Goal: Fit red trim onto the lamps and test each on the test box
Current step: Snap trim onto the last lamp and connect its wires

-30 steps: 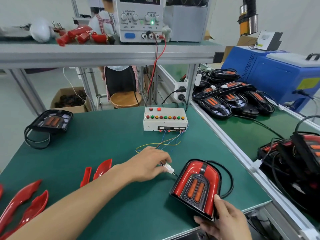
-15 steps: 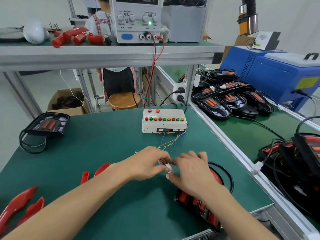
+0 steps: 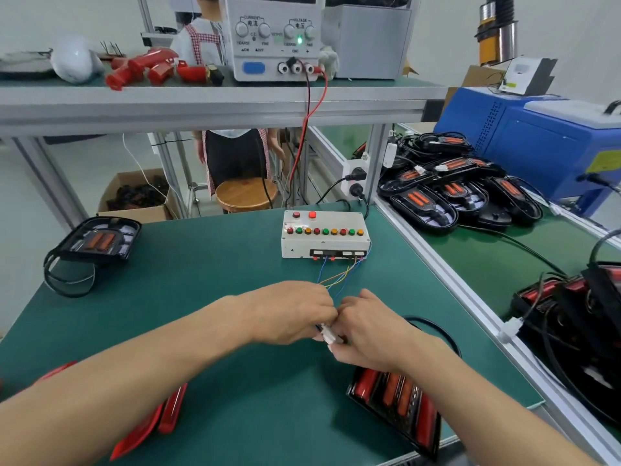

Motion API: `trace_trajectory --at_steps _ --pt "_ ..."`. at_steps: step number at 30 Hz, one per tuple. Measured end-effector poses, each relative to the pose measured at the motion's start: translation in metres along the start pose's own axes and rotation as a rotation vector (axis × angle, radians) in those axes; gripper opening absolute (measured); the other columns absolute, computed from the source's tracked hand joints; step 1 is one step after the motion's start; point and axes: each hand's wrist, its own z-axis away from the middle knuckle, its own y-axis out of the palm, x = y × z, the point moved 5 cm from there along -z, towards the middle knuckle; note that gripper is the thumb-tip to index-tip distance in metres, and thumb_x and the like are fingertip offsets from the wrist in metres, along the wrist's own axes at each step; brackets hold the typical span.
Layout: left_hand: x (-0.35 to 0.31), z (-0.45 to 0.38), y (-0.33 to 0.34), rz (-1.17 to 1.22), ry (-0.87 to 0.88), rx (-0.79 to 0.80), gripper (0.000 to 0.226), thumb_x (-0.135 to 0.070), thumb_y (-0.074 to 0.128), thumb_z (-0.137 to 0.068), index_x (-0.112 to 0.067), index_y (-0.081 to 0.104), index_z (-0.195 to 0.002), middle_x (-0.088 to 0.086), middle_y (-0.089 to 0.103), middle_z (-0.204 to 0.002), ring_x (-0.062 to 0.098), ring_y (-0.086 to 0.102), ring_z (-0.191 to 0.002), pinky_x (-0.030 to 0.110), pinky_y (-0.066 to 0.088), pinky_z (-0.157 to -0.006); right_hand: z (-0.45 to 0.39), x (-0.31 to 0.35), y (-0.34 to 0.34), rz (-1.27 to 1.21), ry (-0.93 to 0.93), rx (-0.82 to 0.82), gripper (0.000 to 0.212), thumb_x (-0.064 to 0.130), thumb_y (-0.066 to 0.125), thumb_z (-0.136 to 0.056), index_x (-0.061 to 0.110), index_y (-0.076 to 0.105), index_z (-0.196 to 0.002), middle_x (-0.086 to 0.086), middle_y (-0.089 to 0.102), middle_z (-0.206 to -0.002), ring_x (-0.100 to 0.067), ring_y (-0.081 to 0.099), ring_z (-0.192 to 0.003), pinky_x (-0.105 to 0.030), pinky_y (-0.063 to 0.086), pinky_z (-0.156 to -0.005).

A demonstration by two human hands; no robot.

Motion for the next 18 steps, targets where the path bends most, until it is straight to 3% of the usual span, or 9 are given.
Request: trace_trajectory --at_steps 2,7,13,16,18 --pt "0.000 0.002 -0.001 0.036 0.016 0.002 0.017 -0.017 0.062 -0.101 0.000 0.063 -0.099 0.014 0.064 -0.102 0.033 0.054 -0.103 0.044 0.042 -0.092 -0.001 -0.001 0.002 0.006 -0.017 0.018 0.031 0.038 0.045 -0.093 0.019 0.046 -0.068 0.003 0.035 -0.064 -0.028 0.055 -0.083 -0.037 0.032 -0.077" --pt "0.003 0.004 0.007 0.108 0.032 0.002 0.011 -0.012 0.060 -0.100 -0.001 0.061 -0.101 0.013 0.061 -0.105 0.031 0.053 -0.104 0.042 0.044 -0.091 -0.004 -0.002 0.000 0.003 -0.027 0.044 0.032 0.035 0.048 -0.091 0.017 0.047 -0.065 0.001 0.038 -0.061 -0.029 0.052 -0.077 -0.036 0.036 -0.081" --pt "0.018 0.010 0.009 0.055 -0.014 0.079 0.009 -0.012 0.056 -0.101 -0.005 0.061 -0.105 0.008 0.063 -0.114 0.028 0.055 -0.113 0.042 0.044 -0.098 -0.005 -0.001 0.005 -0.033 0.018 0.118 0.033 0.038 0.051 -0.089 0.014 0.057 -0.068 -0.006 0.063 -0.080 -0.029 0.057 -0.079 -0.038 0.039 -0.086" --pt "0.013 0.006 0.012 -0.171 -0.026 0.141 0.017 -0.019 0.059 -0.094 -0.013 0.066 -0.108 0.002 0.064 -0.121 0.025 0.052 -0.120 0.041 0.033 -0.112 -0.009 0.000 0.007 -0.130 0.059 0.108 0.036 0.044 0.054 -0.090 0.015 0.060 -0.070 -0.003 0.065 -0.079 -0.027 0.057 -0.078 -0.040 0.040 -0.091" --pt "0.010 0.007 0.017 -0.295 -0.102 0.206 0.034 -0.025 0.059 -0.086 -0.017 0.069 -0.117 0.000 0.057 -0.139 0.021 0.039 -0.138 0.048 0.014 -0.125 -0.008 -0.003 0.011 -0.184 0.103 0.115 0.039 0.053 0.055 -0.091 0.019 0.067 -0.077 0.001 0.069 -0.088 -0.024 0.059 -0.089 -0.039 0.038 -0.098"
